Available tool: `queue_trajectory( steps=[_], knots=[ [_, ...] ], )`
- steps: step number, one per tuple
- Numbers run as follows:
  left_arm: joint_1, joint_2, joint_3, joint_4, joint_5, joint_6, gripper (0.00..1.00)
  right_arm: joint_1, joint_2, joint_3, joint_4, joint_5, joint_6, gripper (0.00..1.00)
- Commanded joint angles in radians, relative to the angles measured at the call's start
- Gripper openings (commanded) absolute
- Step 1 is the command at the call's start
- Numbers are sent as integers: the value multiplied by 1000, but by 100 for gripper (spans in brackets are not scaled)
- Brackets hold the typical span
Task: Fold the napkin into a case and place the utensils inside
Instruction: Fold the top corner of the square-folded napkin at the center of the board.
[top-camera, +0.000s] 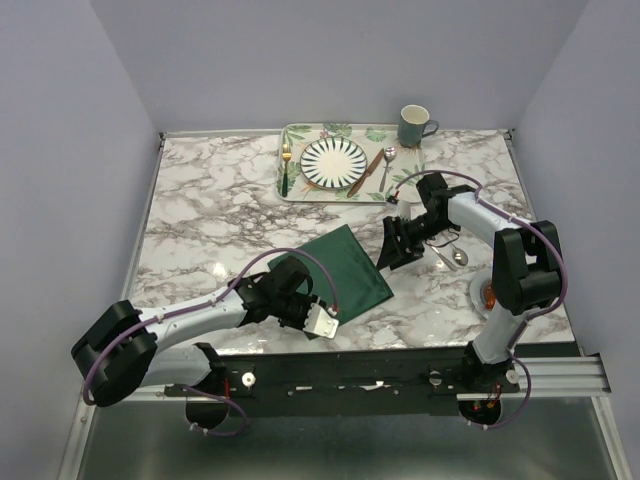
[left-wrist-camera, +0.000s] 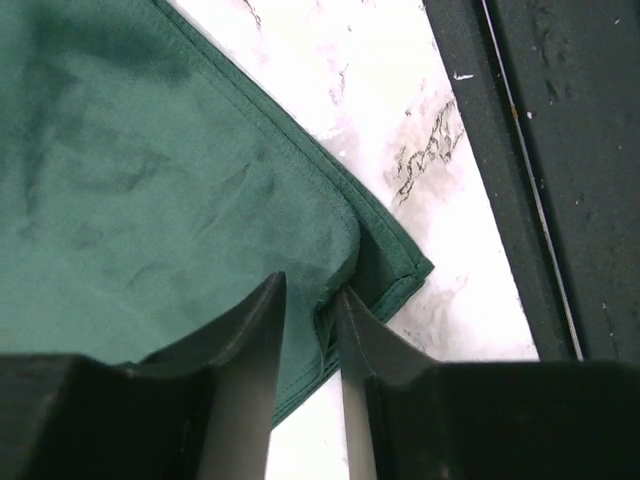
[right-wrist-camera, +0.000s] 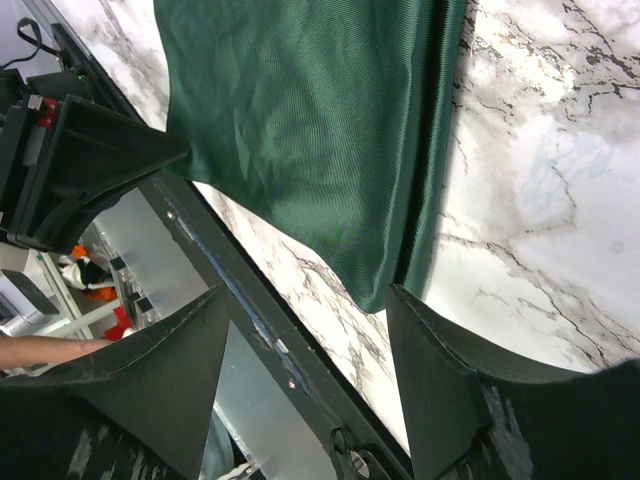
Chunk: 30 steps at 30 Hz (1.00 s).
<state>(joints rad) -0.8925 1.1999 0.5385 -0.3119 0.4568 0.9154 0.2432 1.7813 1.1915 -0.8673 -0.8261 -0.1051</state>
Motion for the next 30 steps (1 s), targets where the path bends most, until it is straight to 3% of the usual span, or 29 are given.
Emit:
queue_trajectory(
  steps=[1,2,8,14,21,30],
  knots=[
    [-6,-8,35,-23,29,17,24,5,12,-4,-19,-21,4,72],
    [-5,-7,41,-32,31,13,16,7,13,-3,-18,-19,5,72],
    [55,81,161,-79,75,-32,4,5,13,10,-25,-8,5,72],
    [151,309,397,-105,100,-101,4,5,0,16,-27,21,-2,71],
    [268,634,837,-252,155,-196,5,5,-16,10,-29,50,-10,71],
    [325,820,1023,-303,161,-256,6,5,-36,-1,-30,70,-15,69]
  ],
)
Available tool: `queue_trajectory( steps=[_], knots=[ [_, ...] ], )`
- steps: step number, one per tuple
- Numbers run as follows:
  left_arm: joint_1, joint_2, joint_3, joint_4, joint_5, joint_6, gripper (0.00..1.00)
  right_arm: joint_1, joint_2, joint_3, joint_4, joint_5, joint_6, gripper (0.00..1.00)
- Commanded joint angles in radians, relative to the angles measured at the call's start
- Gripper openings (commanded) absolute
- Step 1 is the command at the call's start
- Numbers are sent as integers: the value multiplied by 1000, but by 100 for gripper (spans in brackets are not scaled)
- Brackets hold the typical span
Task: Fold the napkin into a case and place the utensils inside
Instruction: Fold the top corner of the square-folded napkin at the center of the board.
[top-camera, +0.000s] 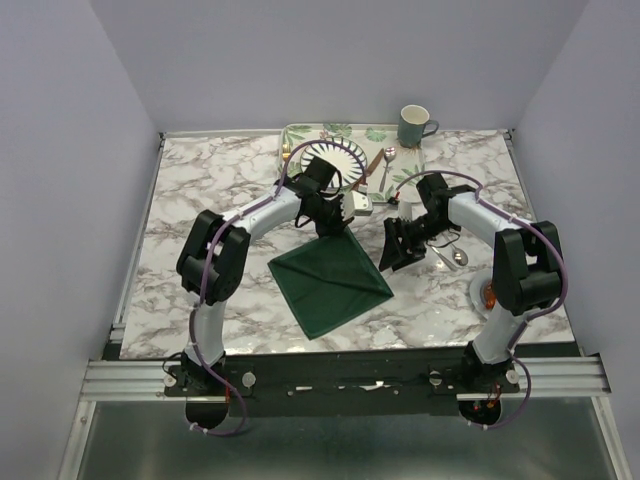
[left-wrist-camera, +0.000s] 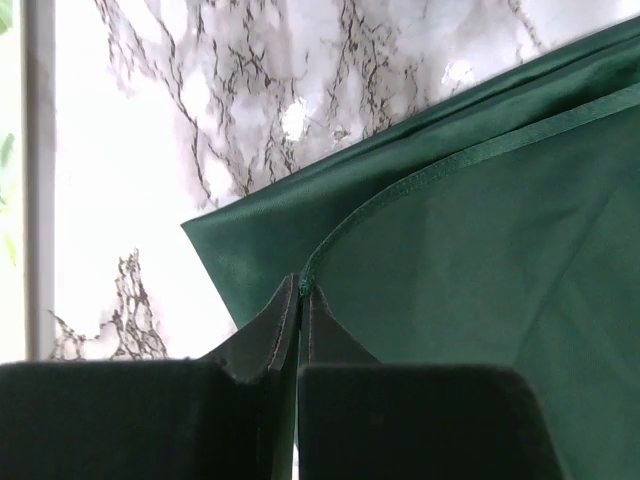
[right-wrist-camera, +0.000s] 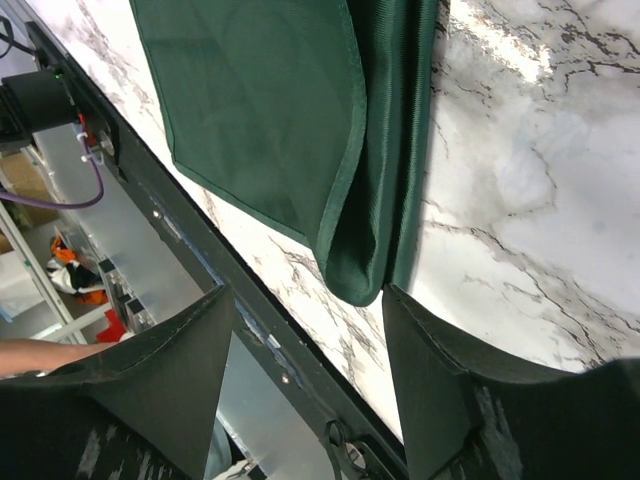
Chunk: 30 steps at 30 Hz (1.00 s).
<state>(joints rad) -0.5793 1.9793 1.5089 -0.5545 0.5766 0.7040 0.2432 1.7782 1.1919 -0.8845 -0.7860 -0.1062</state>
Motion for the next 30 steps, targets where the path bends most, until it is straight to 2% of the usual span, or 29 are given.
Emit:
queue_trajectory(
  steps=[1,30],
  knots=[
    [13,53,57,-62,40,-46,6,5,-33,-2,-14,30,-13,68],
    [26,184,195,-62,-26,-51,12,5,-19,-21,-13,41,-16,63]
  ],
)
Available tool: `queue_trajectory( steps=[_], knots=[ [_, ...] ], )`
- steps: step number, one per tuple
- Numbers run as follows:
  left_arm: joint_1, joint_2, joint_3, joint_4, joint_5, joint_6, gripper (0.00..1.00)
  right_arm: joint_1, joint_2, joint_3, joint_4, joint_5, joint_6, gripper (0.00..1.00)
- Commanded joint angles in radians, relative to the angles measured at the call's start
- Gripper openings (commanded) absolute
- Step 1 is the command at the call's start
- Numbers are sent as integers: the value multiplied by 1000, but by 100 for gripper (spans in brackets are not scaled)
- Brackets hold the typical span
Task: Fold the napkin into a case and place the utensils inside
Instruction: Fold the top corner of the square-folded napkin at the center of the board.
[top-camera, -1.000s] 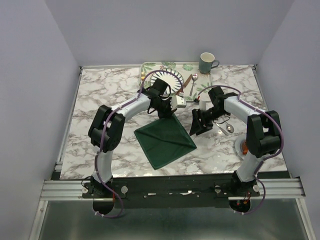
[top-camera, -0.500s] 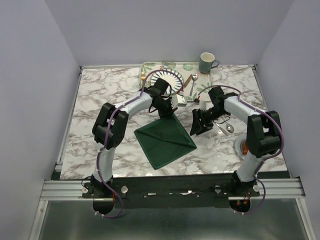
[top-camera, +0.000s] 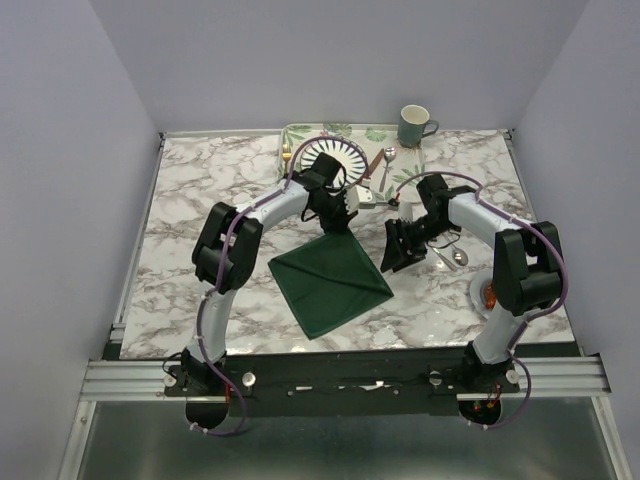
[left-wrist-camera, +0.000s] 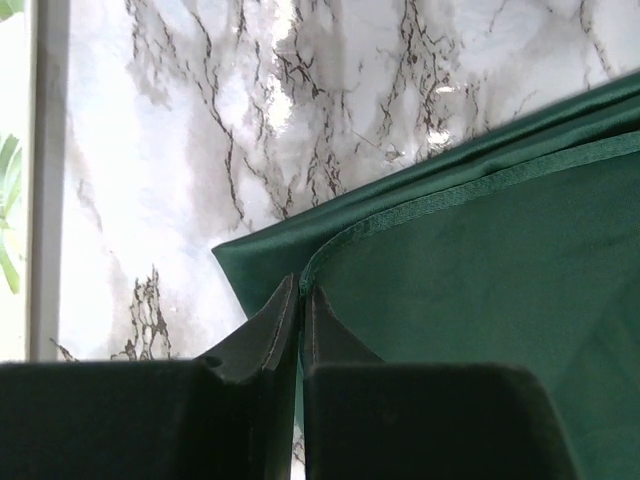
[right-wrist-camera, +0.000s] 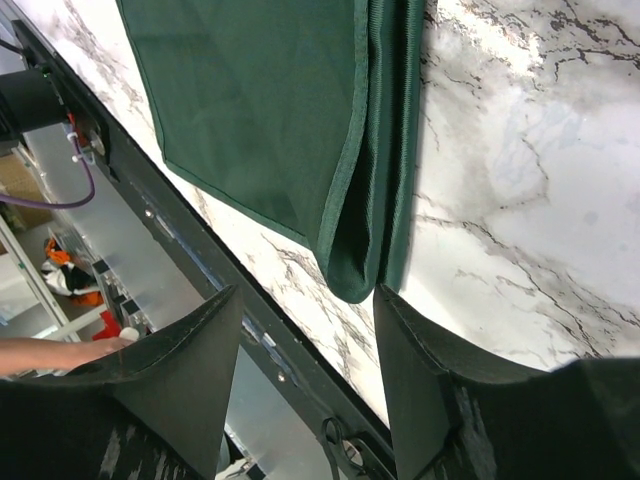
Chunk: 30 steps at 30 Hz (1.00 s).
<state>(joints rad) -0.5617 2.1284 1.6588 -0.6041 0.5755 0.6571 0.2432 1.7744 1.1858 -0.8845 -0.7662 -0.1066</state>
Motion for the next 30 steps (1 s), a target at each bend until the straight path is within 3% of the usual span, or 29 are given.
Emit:
queue_trajectory(
  steps=[1,5,9,15,22,26,29,30],
  knots=[
    [9,36,48,-13,-28,-4,13,5,-13,-15,-14,21,-18,63],
    [14,51,73,-34,-32,6,20,5,-3,-8,-25,27,-22,63],
    [28,42,84,-45,-39,-8,38,5,-12,12,-36,19,-25,63],
    [158,-74,101,2,136,-265,59,5,-78,46,-13,-57,-18,62],
    [287,-363,-192,141,345,-606,67,44,-92,159,-22,-168,-15,69],
    [315,-494,-379,211,455,-767,67,172,-107,124,98,-238,102,71],
    [315,-533,-566,378,523,-1001,65,241,-86,75,183,-277,174,73],
    [315,-539,-617,526,530,-1075,65,254,-57,69,200,-294,189,74]
  ],
)
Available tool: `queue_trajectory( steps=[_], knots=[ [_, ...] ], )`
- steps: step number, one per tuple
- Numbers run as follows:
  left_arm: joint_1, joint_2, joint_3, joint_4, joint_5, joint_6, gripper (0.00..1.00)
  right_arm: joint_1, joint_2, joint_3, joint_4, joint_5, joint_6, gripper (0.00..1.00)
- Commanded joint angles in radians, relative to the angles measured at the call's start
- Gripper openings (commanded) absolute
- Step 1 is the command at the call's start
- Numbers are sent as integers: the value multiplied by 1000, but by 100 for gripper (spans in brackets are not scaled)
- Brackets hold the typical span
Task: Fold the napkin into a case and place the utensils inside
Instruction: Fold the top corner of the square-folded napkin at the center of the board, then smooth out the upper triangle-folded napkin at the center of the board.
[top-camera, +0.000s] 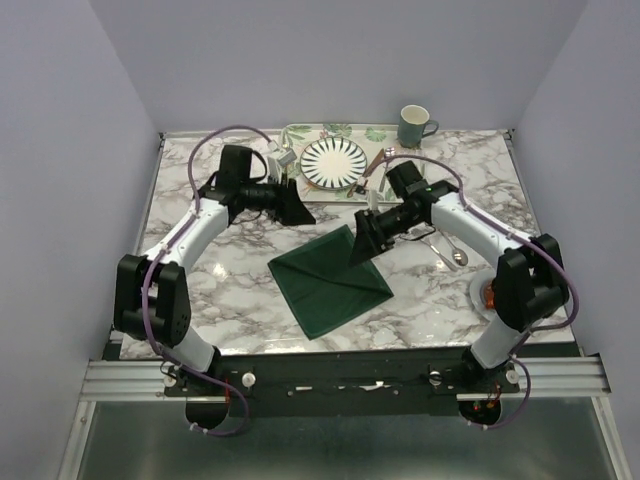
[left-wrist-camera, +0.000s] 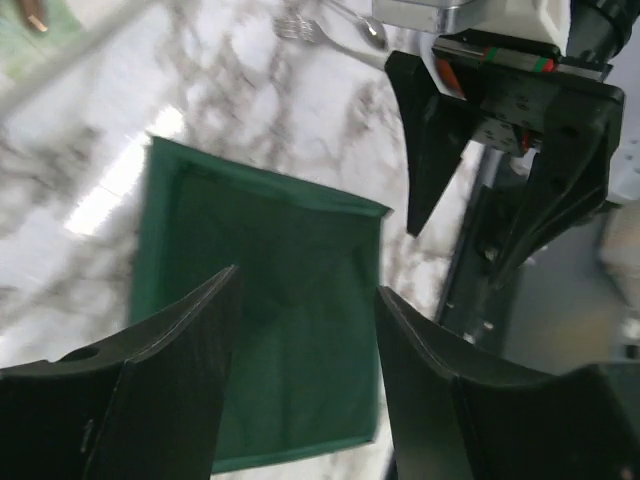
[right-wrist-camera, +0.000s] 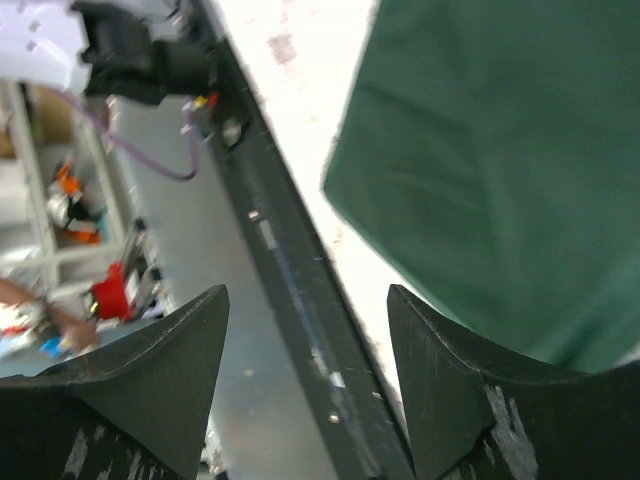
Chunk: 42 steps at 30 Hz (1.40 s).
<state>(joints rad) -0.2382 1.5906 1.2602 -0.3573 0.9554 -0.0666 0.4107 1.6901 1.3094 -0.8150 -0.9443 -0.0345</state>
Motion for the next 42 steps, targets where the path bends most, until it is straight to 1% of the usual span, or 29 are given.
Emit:
queue_trajectory(
  steps=[1,2,3,4,10,14,18,22,26,31,38,42],
  knots=[
    [-9,-3,-308,340,154,-477,64,92,45,-62,145,-134,134,75],
    [-10,2,-343,401,161,-531,64,105,62,-70,174,-166,160,76],
    [-10,9,-373,500,163,-573,65,108,75,-78,191,-169,171,77],
    [-12,18,-418,533,164,-628,66,112,101,-85,213,-171,183,79],
    [-24,101,-487,633,160,-694,70,120,184,-130,341,-191,268,89],
    [-29,132,-507,684,144,-730,71,120,238,-142,390,-214,304,91],
    [-29,170,-504,698,141,-745,71,119,279,-145,393,-220,297,91],
    [-27,212,-501,693,134,-719,70,117,293,-162,393,-218,294,91],
    [-6,287,-495,686,120,-699,68,88,313,-188,392,-214,278,90],
    [25,344,-484,669,118,-671,67,43,344,-251,376,-199,239,90],
    [43,377,-487,640,105,-644,66,-38,381,-288,312,-185,186,89],
    [57,393,-489,632,102,-644,66,-58,393,-283,249,-162,128,89]
  ],
)
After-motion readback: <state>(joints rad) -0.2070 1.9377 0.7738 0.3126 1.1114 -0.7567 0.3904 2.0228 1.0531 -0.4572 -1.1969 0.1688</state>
